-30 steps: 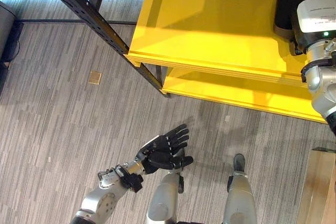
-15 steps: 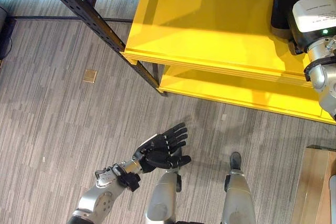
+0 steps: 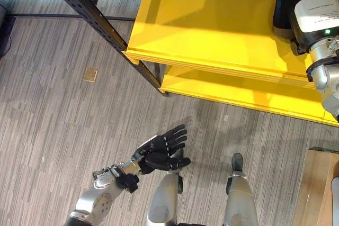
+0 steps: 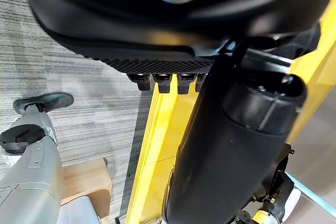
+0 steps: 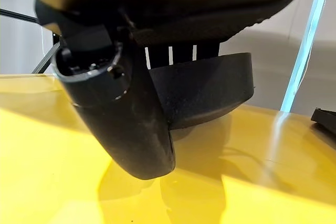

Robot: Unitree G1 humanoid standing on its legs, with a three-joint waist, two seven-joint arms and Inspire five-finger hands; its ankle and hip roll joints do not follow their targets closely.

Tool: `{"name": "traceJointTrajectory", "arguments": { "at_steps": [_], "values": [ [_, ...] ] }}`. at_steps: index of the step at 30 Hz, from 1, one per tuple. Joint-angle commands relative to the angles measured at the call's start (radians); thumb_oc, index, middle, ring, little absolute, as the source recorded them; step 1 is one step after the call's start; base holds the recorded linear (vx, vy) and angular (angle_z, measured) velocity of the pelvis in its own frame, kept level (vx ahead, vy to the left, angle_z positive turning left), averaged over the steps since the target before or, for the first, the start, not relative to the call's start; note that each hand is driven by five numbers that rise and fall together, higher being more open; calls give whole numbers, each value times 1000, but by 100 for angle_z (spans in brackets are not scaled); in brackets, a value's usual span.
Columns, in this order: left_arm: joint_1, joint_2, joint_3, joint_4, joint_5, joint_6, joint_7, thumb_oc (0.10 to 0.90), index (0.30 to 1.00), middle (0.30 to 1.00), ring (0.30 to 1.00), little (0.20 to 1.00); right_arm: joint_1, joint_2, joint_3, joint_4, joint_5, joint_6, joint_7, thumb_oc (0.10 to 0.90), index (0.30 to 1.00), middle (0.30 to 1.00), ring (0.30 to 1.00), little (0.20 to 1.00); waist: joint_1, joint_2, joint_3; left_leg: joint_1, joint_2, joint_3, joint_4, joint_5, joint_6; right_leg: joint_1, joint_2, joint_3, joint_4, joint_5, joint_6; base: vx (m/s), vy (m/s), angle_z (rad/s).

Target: Move parts from the plastic box to the shelf.

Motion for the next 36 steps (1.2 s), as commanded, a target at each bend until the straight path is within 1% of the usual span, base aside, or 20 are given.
{"name": "traceJointTrajectory", "arguments": {
  "at_steps": [1,7,9,10,13,14,17,25,28,32,35,36],
  "values": [
    [10,33,25,-110,-11,-40,-45,900,1000,1000,1000,1000,-199,-27,53,-28,-47,1,-62,400,300,300,300,300,28,-43,-42,8,52,12,129,-197,5,13,-11,-28,-17,-54,-55,0,0,0],
    [7,33,25,-109,-11,-38,-50,900,1000,1000,1000,1000,-211,-26,64,-24,-41,13,-56,400,300,300,300,300,30,-41,-40,1,51,8,130,-194,4,5,-11,-28,-12,-53,-55,0,0,0],
    [8,29,26,-107,-11,-37,-52,900,1000,1000,1000,1000,-208,-25,64,-17,-30,26,-40,665,671,671,671,671,29,-40,-40,0,51,9,128,-193,3,4,-11,-29,-13,-53,-56,0,0,0],
    [10,28,27,-107,-9,-38,-56,900,1000,1000,1000,1000,-203,-25,64,-16,-23,35,-44,900,1000,1000,1000,1000,29,-40,-40,1,51,10,127,-194,4,4,-11,-29,-14,-53,-57,0,0,0],
    [12,28,26,-109,-15,-39,-57,900,1000,1000,1000,1000,-197,-22,56,-14,-23,37,-17,900,1000,1000,1000,1000,27,-41,-41,2,51,10,128,-195,4,4,-11,-27,-13,-54,-56,0,0,0],
    [13,26,30,-111,-15,-34,-64,900,1000,1000,1000,1000,-185,-23,51,-7,-16,45,27,900,1000,1000,1000,1000,26,-40,-39,5,51,12,128,-196,5,5,-11,-27,-11,-54,-57,0,0,0],
    [16,26,32,-112,-19,-35,-72,900,1000,1000,1000,1000,-178,-22,54,-4,-2,58,46,900,1000,1000,1000,1000,24,-41,-38,6,52,15,127,-196,6,3,-10,-24,-9,-53,-57,0,0,0],
    [16,23,32,-112,-29,-29,-83,900,1000,1000,1000,1000,-179,-15,61,14,-18,56,62,900,1000,1000,1000,1000,24,-45,-39,11,53,18,126,-198,7,7,-9,-25,-10,-53,-58,0,0,0],
    [21,20,34,-114,-29,-26,-84,900,1000,1000,1000,1000,-182,-17,63,13,-19,59,87,900,1000,1000,1000,1000,24,-47,-40,15,54,19,125,-198,7,14,-8,-27,-13,-53,-59,0,0,0],
    [25,17,38,-117,-38,-17,-87,900,1000,1000,1000,1000,-178,-17,65,13,-28,65,54,900,1000,1000,1000,1000,25,-49,-42,18,55,20,121,-196,7,17,-6,-27,-16,-52,-60,0,0,0],
    [24,18,35,-113,-40,-20,-89,900,1000,1000,1000,1000,-188,-19,61,12,-48,50,18,900,1000,1000,1000,1000,25,-50,-44,15,55,21,125,-197,7,17,-5,-28,-16,-52,-60,0,0,0],
    [24,18,36,-114,-39,-20,-92,900,1000,1000,1000,1000,-188,-20,60,5,-51,55,9,900,1000,1000,1000,1000,25,-50,-44,17,55,21,123,-196,7,19,-4,-28,-17,-52,-59,0,0,0]
  ]
}}
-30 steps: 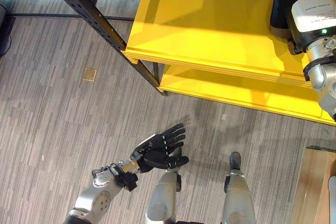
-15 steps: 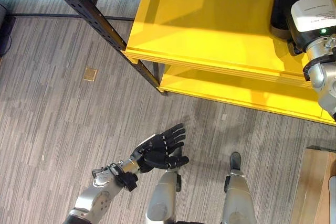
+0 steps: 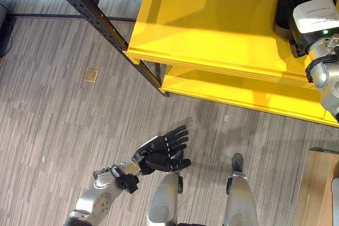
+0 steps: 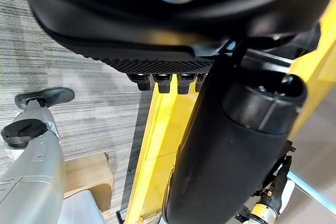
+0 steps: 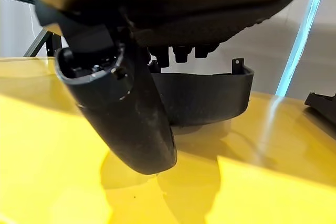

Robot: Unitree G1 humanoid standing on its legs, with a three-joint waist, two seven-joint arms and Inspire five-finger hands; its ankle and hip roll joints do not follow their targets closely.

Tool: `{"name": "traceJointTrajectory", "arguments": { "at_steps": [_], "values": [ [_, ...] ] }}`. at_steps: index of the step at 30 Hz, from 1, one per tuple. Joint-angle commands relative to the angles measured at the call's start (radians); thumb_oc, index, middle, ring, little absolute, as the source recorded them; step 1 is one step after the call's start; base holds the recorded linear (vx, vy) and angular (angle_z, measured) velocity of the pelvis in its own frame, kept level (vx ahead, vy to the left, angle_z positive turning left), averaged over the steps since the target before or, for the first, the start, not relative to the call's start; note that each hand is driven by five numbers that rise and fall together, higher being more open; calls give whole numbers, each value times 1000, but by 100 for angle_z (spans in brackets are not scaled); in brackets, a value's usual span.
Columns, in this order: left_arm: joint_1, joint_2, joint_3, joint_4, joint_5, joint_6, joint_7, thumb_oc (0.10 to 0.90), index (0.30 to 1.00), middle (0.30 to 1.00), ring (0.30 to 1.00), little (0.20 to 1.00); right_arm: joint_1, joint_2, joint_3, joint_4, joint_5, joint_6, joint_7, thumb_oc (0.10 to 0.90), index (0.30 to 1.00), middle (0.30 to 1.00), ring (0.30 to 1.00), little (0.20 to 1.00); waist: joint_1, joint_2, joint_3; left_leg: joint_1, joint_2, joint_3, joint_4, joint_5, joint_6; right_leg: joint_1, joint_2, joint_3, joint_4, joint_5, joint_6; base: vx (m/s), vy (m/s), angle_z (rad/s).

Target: Move parts from the plastic box to the shelf.

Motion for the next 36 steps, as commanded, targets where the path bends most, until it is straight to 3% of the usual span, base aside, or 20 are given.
{"name": "traceJointTrajectory", "arguments": {
  "at_steps": [1,12,22,36],
  "values": [
    [25,16,34,-112,-36,-40,-68,900,1000,1000,1000,1000,-171,-25,54,4,-54,26,-110,900,1000,1000,1000,1000,23,-50,-43,16,55,23,120,-197,7,17,-3,-26,-20,-54,-60,0,0,0],
    [29,15,21,-109,-51,-47,-60,900,1000,1000,1000,1000,-129,-23,-18,-67,-87,53,-247,900,1000,1000,1000,1000,14,-42,-53,27,50,26,114,-200,10,28,-3,-21,-31,-52,-58,0,0,0],
    [32,8,14,-112,-59,-48,-56,900,1000,1000,1000,1000,-104,-25,-59,-112,-73,55,-249,900,1000,1000,1000,1000,8,-34,-58,37,44,27,110,-202,11,33,-5,-16,-33,-53,-57,0,0,0],
    [44,4,18,-117,-65,-53,-59,900,1000,1000,1000,1000,-30,-15,-108,-229,-58,-5,-170,900,1000,1000,1000,1000,-9,-36,-60,48,43,34,110,-205,13,35,-4,-6,-32,-52,-58,-1,10,-2]
  ]
}}
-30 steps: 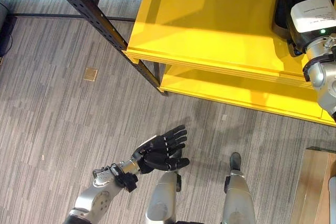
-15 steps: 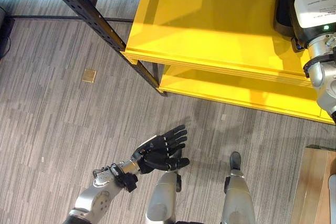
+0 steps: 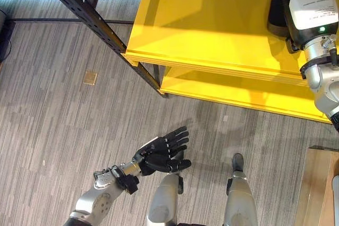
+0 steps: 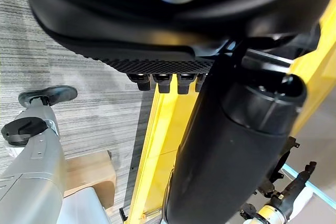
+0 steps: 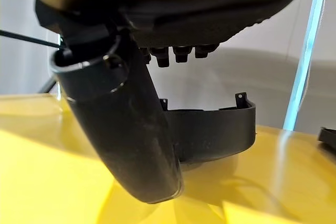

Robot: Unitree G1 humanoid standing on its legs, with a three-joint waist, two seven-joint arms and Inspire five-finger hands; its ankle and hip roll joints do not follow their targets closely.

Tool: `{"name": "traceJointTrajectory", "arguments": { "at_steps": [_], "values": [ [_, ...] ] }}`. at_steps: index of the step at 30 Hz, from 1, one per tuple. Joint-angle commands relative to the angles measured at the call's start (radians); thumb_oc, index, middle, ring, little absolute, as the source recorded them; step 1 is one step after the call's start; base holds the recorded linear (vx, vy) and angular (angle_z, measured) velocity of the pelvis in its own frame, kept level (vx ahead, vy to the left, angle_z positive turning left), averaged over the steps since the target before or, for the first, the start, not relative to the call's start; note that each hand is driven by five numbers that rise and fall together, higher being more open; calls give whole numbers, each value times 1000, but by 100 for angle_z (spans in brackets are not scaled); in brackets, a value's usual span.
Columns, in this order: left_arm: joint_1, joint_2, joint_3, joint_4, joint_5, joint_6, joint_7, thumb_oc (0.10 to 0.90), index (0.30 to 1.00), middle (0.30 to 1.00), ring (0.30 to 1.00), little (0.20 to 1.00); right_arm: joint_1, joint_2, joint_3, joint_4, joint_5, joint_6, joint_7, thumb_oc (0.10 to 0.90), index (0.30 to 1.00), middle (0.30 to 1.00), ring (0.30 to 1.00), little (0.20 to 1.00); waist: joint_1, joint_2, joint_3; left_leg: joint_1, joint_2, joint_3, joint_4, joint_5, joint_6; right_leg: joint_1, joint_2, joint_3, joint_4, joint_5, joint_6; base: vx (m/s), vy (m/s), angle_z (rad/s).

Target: Move parts from the plastic box to the shelf.

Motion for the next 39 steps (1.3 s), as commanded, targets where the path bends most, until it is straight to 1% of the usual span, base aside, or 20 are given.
{"name": "traceJointTrajectory", "arguments": {
  "at_steps": [1,8,15,18,21,24,27,28,30,36,37,38,39],
  "values": [
    [40,3,19,-115,-59,-55,-59,900,1000,1000,1000,1000,-83,-33,-57,-118,-30,-14,-16,900,1000,1000,1000,1000,-3,-37,-59,35,46,17,110,-201,8,18,-3,-24,6,-72,-61,-5,14,-4],
    [38,0,20,-111,-67,-63,-56,900,1000,1000,1000,1000,-44,-31,-64,-164,-44,-10,21,900,1000,1000,1000,1000,-11,-41,-58,37,48,21,108,-201,10,15,0,-18,7,-71,-62,0,0,0],
    [35,0,24,-114,-67,-70,-57,900,1000,1000,1000,1000,-5,-41,-77,-186,-61,14,60,900,1000,1000,1000,1000,-21,-44,-52,31,52,25,109,-196,9,8,2,-14,12,-70,-62,-13,3,-1],
    [35,2,26,-114,-69,-73,-56,900,1000,1000,1000,1000,-1,-48,-77,-180,-76,31,57,900,1000,1000,1000,1000,-24,-42,-44,32,56,29,105,-192,9,6,2,-14,14,-70,-63,-21,9,-3],
    [32,0,24,-112,-68,-73,-60,900,1000,1000,1000,1000,-7,-50,-70,-155,-79,40,45,900,1000,1000,1000,1000,-23,-41,-44,31,56,29,103,-191,10,2,2,-16,17,-72,-64,0,0,0],
    [33,0,19,-113,-69,-72,-66,900,1000,1000,1000,1000,-17,-57,-65,-109,-76,41,9,900,1000,1000,1000,1000,-20,-37,-44,31,55,28,102,-190,10,3,2,-18,17,-73,-66,0,0,0],
    [39,-2,19,-109,-67,-77,-72,900,1000,1000,1000,1000,-24,-64,-70,-89,-59,28,-41,900,1000,1000,1000,1000,-19,-36,-47,32,56,29,99,-188,8,3,3,-21,15,-73,-66,0,0,0],
    [41,-3,20,-112,-69,-79,-70,900,1000,1000,1000,1000,-19,-66,-81,-93,-47,30,-81,900,1000,1000,1000,1000,-21,-35,-48,35,57,32,96,-188,9,6,2,-22,11,-72,-66,0,0,0],
    [46,-2,20,-116,-70,-84,-64,900,1000,1000,1000,1000,-15,-66,-97,-104,-45,18,-124,900,1000,1000,1000,1000,-22,-34,-50,39,58,33,93,-188,8,8,3,-22,8,-71,-66,0,0,0],
    [48,-5,22,-121,-78,-84,-62,900,1000,1000,1000,1000,9,-59,-154,-179,-54,30,-105,900,1000,1000,1000,1000,-30,-29,-53,42,54,35,94,-192,8,8,4,-15,7,-73,-66,0,14,-2],
    [53,-8,22,-120,-79,-85,-61,900,1000,1000,1000,1000,21,-55,-166,-199,-46,49,-98,900,1000,1000,1000,1000,-32,-27,-54,47,55,36,89,-191,8,12,5,-13,4,-72,-66,0,0,0],
    [53,-8,22,-119,-80,-86,-61,900,1000,1000,1000,1000,24,-55,-169,-201,-43,52,-98,900,1000,1000,1000,1000,-32,-27,-53,48,55,36,89,-190,8,13,5,-13,4,-72,-66,18,36,-2],
    [56,-11,19,-116,-80,-91,-63,900,1000,1000,1000,1000,34,-50,-179,-214,-14,67,-118,900,1000,1000,1000,1000,-35,-25,-54,53,55,38,86,-190,8,15,5,-11,4,-73,-66,0,0,0]
  ]
}}
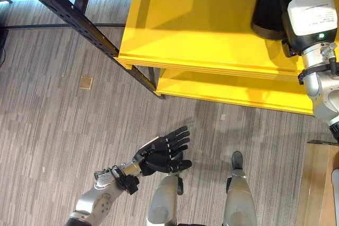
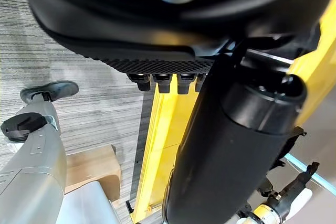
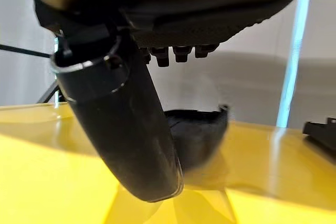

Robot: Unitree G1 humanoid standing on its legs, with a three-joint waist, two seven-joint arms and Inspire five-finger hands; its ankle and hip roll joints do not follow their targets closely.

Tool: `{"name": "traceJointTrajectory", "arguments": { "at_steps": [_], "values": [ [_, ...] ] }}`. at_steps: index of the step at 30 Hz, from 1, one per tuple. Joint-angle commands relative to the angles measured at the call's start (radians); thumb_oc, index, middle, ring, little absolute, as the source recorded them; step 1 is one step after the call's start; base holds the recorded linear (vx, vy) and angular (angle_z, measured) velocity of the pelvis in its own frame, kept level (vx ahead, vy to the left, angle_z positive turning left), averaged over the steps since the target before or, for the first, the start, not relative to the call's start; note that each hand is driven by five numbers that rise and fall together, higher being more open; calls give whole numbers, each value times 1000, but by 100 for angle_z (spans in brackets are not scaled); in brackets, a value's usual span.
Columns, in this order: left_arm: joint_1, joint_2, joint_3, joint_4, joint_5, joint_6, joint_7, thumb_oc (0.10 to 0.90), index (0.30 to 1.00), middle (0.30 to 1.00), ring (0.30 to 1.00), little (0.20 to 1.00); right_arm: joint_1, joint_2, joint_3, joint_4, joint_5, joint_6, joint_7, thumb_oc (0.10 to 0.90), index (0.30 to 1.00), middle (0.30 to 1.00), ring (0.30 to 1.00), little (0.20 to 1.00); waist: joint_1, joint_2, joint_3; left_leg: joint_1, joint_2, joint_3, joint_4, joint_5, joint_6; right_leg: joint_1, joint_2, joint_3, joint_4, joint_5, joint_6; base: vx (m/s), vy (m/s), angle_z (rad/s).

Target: Move parts from the plastic box to the shelf.

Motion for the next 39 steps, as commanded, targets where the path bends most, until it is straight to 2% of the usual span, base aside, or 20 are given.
{"name": "traceJointTrajectory", "arguments": {
  "at_steps": [1,5,12,16,20,24,26,30,31,34,37,38,39],
  "values": [
    [53,-8,18,-115,-80,-84,-47,900,1000,1000,1000,1000,-81,-47,-64,-105,30,41,-105,900,1000,1000,1000,1000,-9,-25,-54,50,56,17,102,-188,5,20,5,-23,25,-80,-69,18,54,-1],
    [59,-13,10,-117,-92,-95,-34,900,1000,1000,1000,1000,-48,-23,-122,-141,84,-5,-162,900,1000,1000,1000,1000,-17,-19,-61,61,55,23,93,-189,6,24,4,-18,22,-81,-68,16,58,-1],
    [77,-33,16,-121,-106,-117,9,900,1000,1000,1000,1000,53,29,-250,-330,145,-60,-175,900,1000,1000,1000,1000,-44,-13,-72,91,48,35,79,-193,7,39,6,-6,11,-80,-66,19,74,-8],
    [106,-53,40,-122,-120,-137,33,900,1000,1000,1000,1000,220,71,-361,-511,179,-75,-151,900,1000,1000,1000,1000,-70,-13,-81,106,41,42,82,-201,10,47,11,9,13,-82,-65,29,106,-3],
    [126,-76,60,-119,-130,-163,51,900,1000,1000,1000,1000,381,109,-455,-675,160,-132,-145,900,1000,1000,1000,1000,-98,-18,-87,123,39,55,80,-211,14,52,17,25,11,-79,-62,15,94,-6],
    [152,-95,88,-115,-131,-185,62,900,1000,1000,1000,1000,561,122,-526,-784,181,-190,-100,900,1000,1000,1000,1000,-123,-40,-106,140,39,64,82,-224,18,67,28,38,3,-78,-60,5,62,-15],
    [167,-98,98,-116,-126,-196,61,900,1000,1000,1000,1000,621,122,-545,-806,211,-193,-75,900,1000,1000,1000,1000,-126,-51,-116,146,40,67,82,-228,21,75,30,37,-3,-75,-59,-14,37,-4],
    [214,-102,132,-127,-122,-220,58,900,1000,1000,1000,1000,781,116,-597,-842,318,-232,-27,900,1000,1000,1000,1000,-138,-82,-140,160,39,80,96,-246,31,100,35,35,-14,-72,-57,0,59,-5],
    [240,-100,156,-134,-129,-229,49,900,1000,1000,1000,1000,867,119,-630,-857,390,-250,-16,900,1000,1000,1000,1000,-147,-99,-156,174,38,90,104,-255,38,118,37,36,-21,-67,-55,17,117,-12],
    [276,-96,190,-147,-132,-250,49,900,1000,1000,1000,1000,1001,134,-704,-882,467,-309,-63,900,1000,1000,1000,1000,-163,-126,-191,199,25,102,101,-270,53,149,40,47,-57,-45,-44,-1,164,-16],
    [284,-97,198,-152,-112,-260,50,900,1000,1000,1000,1000,1062,159,-759,-893,476,-329,-101,900,1000,1000,1000,1000,-174,-143,-226,224,6,118,84,-280,68,170,32,59,-105,-11,-23,-25,261,-19],
    [284,-95,192,-145,-85,-278,52,900,1000,1000,1000,1000,1078,169,-789,-886,476,-332,-145,900,1000,1000,1000,1000,-184,-152,-249,242,-16,130,69,-289,83,176,21,77,-144,29,3,-32,323,-21],
    [283,-93,191,-142,-83,-283,50,900,1000,1000,1000,1000,1080,173,-798,-882,469,-338,-154,900,1000,1000,1000,1000,-189,-154,-254,247,-23,133,65,-293,87,173,17,85,-150,41,11,-46,387,-25]
  ]
}}
